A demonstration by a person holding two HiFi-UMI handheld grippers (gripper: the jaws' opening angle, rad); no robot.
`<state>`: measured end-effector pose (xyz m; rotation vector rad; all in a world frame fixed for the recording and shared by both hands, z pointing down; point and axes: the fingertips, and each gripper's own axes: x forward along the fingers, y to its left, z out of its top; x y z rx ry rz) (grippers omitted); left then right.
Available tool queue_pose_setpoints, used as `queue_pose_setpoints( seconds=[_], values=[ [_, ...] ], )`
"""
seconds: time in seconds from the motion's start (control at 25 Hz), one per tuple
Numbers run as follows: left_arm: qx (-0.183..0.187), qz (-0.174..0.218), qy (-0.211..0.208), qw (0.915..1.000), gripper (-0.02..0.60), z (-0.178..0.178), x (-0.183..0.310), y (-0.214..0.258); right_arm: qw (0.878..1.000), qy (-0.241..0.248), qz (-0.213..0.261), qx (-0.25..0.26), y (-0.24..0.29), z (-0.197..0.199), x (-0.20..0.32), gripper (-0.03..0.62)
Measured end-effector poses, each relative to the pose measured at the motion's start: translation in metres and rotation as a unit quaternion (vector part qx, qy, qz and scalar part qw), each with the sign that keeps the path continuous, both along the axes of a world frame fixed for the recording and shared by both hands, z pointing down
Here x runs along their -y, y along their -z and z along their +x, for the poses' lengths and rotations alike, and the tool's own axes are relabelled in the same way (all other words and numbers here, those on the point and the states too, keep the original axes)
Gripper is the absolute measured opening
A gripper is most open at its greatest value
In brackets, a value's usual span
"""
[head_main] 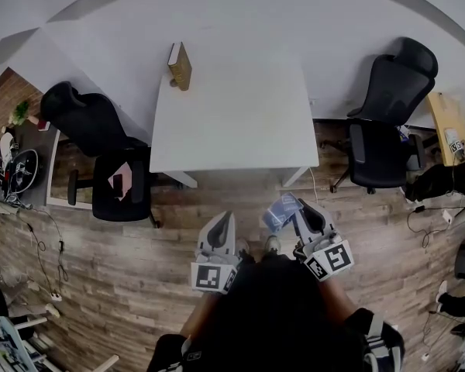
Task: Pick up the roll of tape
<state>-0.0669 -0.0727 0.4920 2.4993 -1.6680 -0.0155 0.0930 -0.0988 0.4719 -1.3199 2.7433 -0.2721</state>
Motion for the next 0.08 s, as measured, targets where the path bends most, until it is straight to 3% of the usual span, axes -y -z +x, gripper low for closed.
queue_pose_setpoints(
  seconds=[0.08],
  values=[
    [-0.005, -0.005, 0.003, 1.0, 0.023, -0.0007, 0.0008, -0.0009, 1.0, 0.002, 0.001, -0.002, 0.0002, -0.0014, 0.001, 0.06]
  ],
)
